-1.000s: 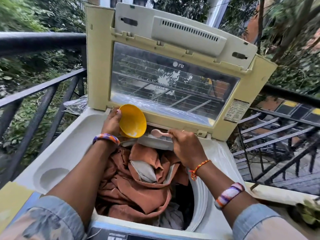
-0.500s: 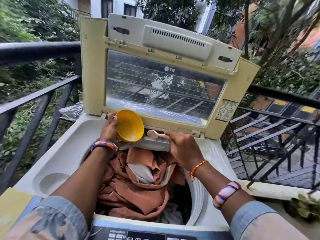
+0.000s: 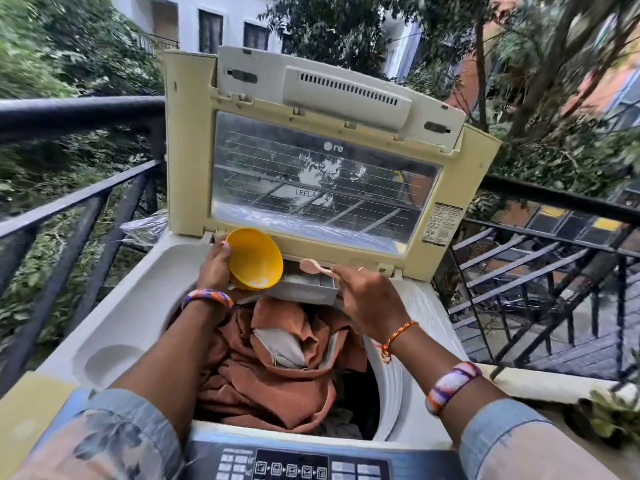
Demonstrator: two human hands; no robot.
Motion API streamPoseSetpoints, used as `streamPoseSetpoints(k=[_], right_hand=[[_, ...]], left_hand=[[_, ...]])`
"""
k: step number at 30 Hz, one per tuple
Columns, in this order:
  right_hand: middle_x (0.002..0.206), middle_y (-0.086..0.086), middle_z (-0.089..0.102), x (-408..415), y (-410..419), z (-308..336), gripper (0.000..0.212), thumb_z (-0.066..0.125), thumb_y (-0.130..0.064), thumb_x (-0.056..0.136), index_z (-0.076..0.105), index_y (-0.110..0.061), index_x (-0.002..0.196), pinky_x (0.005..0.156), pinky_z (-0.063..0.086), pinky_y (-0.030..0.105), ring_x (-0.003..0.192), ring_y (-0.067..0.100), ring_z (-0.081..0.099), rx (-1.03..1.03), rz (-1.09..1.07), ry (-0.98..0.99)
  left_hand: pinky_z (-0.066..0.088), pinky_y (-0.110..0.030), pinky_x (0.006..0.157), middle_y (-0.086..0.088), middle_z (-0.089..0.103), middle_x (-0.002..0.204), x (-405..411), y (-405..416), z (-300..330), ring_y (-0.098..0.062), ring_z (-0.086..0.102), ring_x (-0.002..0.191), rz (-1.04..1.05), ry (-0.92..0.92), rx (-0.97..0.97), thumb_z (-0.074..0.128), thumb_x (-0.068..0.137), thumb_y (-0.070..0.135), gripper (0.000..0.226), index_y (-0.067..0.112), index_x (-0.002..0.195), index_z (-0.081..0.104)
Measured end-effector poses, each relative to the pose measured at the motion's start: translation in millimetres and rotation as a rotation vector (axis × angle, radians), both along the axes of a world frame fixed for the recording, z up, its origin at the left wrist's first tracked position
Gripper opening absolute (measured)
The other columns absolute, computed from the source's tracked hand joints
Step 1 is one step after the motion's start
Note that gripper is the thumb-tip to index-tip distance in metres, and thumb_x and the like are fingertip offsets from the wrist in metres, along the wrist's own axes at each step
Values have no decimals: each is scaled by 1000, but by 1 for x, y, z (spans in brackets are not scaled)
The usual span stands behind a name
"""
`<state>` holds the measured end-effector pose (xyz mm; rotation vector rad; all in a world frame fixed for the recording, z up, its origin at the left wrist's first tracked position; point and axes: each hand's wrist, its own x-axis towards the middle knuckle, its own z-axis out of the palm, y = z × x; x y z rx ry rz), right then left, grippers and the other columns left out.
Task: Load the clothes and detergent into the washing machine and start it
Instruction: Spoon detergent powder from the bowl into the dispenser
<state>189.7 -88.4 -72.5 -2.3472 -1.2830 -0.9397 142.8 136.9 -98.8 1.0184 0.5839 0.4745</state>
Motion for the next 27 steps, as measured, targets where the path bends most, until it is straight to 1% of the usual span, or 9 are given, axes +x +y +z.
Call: streamPoseSetpoints(k=[4,7,9,11,15,19,24,25,27], right_hand=[[61,11,68,-6,-2,18,16,60,0,79,71,-5,90,51,47,29,48,20,60,376,-29,161],[69,7,65,-10,4,43,18,56,-1,86,65,-14,80,60,59,33,58,19,68,843,-7,672],[69,10,63,-11,6,57,24,52,2,88,59,-15,72,53,57,22,51,8,67,1016,36,929],[67,12,61,-17,4,66,22,51,3,88,58,-11,72,46,54,17,45,6,64,1074,49,1063],[66,15,60,-25,-7,71,15,52,3,86,57,-5,75,46,55,21,43,9,64,1088,22,1145],[58,12,63,-28,-15,79,14,55,3,85,56,-6,74,41,52,19,43,10,64,1045,41,1138],[42,3,62,-37,-23,83,16,56,3,83,56,-6,70,41,53,21,41,11,63,1015,63,1148],[42,2,62,-39,-26,83,16,56,3,84,56,-6,70,42,54,21,41,11,63,1014,68,1155],[41,2,62,-42,-33,84,15,57,1,85,55,-5,72,42,53,21,41,11,63,1033,83,1177]], left_hand=[[40,-65,95,-6,33,147,-6,-6,7,-37,38,130,-22,6,-42,42,96,40,37,39,132,43],[44,-62,88,-8,32,148,-12,-14,16,-38,38,129,-46,5,-109,42,95,42,41,36,136,39],[42,-59,80,-11,37,142,-13,-22,21,-37,44,120,-101,7,-147,40,95,44,46,30,138,36],[44,-56,76,-14,45,134,-16,-31,29,-36,51,107,-176,35,-157,35,95,47,51,21,139,35],[52,-35,38,-13,61,93,-22,-43,35,-27,57,71,-280,115,-53,33,95,51,48,14,121,49],[54,-39,59,-15,68,88,-27,-45,41,-27,63,65,-329,166,-39,34,94,52,54,9,124,50],[49,-51,91,-16,57,127,-32,-55,48,-33,59,105,-308,235,-64,40,91,55,64,9,134,43],[53,-48,88,-16,57,128,-34,-59,51,-33,61,101,-304,241,-65,40,91,56,63,8,132,44],[58,-38,52,-14,61,115,-38,-71,60,-32,64,71,-320,236,-36,40,92,53,55,9,125,46]])
